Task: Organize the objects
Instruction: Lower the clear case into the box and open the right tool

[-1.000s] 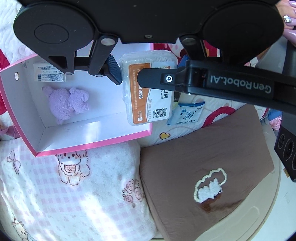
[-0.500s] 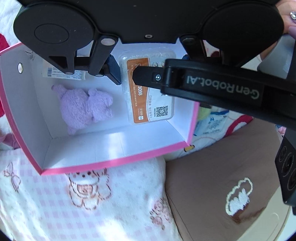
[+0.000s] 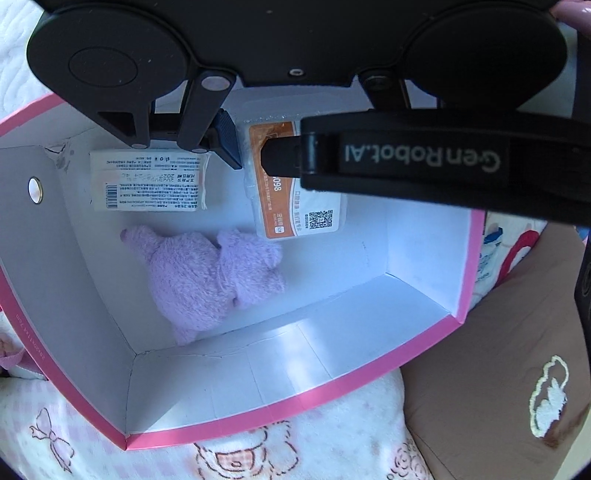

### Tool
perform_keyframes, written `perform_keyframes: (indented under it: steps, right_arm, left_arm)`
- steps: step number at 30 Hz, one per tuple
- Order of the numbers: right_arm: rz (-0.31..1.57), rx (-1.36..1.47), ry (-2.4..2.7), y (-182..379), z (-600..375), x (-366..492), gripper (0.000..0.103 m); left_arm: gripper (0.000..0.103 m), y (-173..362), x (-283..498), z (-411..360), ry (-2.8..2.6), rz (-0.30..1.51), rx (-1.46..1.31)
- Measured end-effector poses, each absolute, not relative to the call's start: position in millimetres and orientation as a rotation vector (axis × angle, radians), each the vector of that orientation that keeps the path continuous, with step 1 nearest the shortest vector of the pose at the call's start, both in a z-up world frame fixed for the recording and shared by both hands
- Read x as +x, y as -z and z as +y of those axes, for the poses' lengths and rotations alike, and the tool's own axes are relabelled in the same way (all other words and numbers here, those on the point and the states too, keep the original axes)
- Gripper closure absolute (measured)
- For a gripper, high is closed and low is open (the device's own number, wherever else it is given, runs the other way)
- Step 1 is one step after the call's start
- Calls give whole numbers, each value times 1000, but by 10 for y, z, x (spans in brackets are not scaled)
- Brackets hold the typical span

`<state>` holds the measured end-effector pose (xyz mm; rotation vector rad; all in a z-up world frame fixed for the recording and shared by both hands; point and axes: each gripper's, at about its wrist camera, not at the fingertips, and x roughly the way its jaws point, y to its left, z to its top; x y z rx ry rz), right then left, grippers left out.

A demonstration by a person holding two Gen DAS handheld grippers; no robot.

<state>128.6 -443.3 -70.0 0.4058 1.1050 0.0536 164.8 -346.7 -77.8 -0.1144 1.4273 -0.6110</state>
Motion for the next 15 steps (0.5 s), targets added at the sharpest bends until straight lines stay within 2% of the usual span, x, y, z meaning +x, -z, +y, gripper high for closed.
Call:
perform_keyframes:
  steps: [15]
  right_arm:
    - [1106,348,58,921,-4408,1315,37]
  left_arm:
    - [55,914,1690,-3610,670,1401,-151]
